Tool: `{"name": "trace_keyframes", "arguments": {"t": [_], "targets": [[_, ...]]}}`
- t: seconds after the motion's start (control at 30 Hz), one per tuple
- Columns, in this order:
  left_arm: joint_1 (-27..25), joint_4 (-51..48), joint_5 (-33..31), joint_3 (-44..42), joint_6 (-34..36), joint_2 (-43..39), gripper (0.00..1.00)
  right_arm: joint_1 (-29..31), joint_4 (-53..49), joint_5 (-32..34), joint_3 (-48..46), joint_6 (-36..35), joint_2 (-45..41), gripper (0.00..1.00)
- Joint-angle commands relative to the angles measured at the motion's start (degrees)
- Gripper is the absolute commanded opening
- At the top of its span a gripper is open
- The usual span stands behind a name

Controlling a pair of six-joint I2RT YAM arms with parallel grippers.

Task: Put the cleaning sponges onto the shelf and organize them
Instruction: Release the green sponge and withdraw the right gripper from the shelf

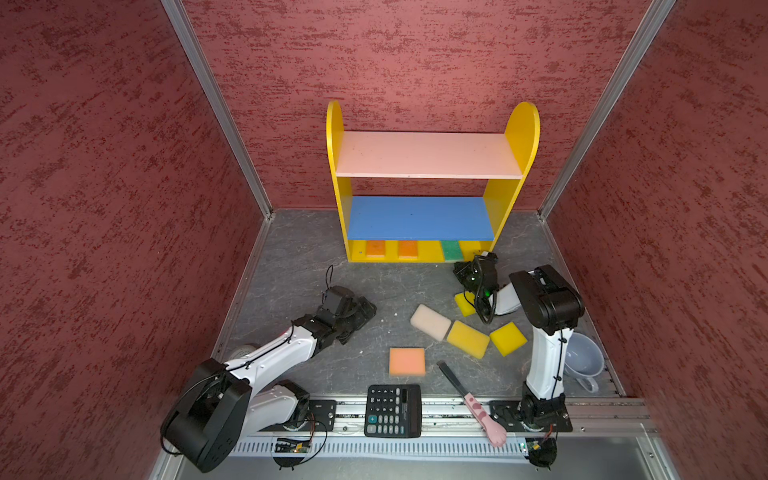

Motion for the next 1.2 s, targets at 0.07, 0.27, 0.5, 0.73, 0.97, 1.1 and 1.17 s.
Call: {"name": "trace_keyframes", "arguments": {"t": [0.07,0.27,0.5,0.73,0.97,1.1,1.17], "targets": [[0.06,1.05,0.44,1.37,0.1,0.38,1.0,-0.12,0.94,-2.62,0.15,3.65,3.71,0.0],[0.01,0.94,0.53,1.36,0.15,0.3,0.99,-0.16,2.54,-3.01,2.08,5.85,7.08,0.0],[-0.03,0.85,0.31,1.36,0.12,0.38,1.0,-0.13,2.35,-2.53,3.05,6.42,7.75,0.0],[-0.2,1.18,0.42,1.45,0.02,0.93,1.0,-0.12,2.43,-3.27,4.51,6.95,9.0,0.0],[-0.26,1.18,0.35,1.54,0.08,1.09,0.99,-0.13,2.93,-2.94,3.28,6.78,8.6,0.0],[-0.21,0.9,0.18,1.83,0.29,1.0,1.0,-0.12,2.88,-3.4,1.47,5.35,6.2,0.0],[-0.2,0.59,-0.08,2.31,0.66,0.96,0.99,-0.12,2.3,-4.35,0.3,4.73,4.01,0.0]]}}
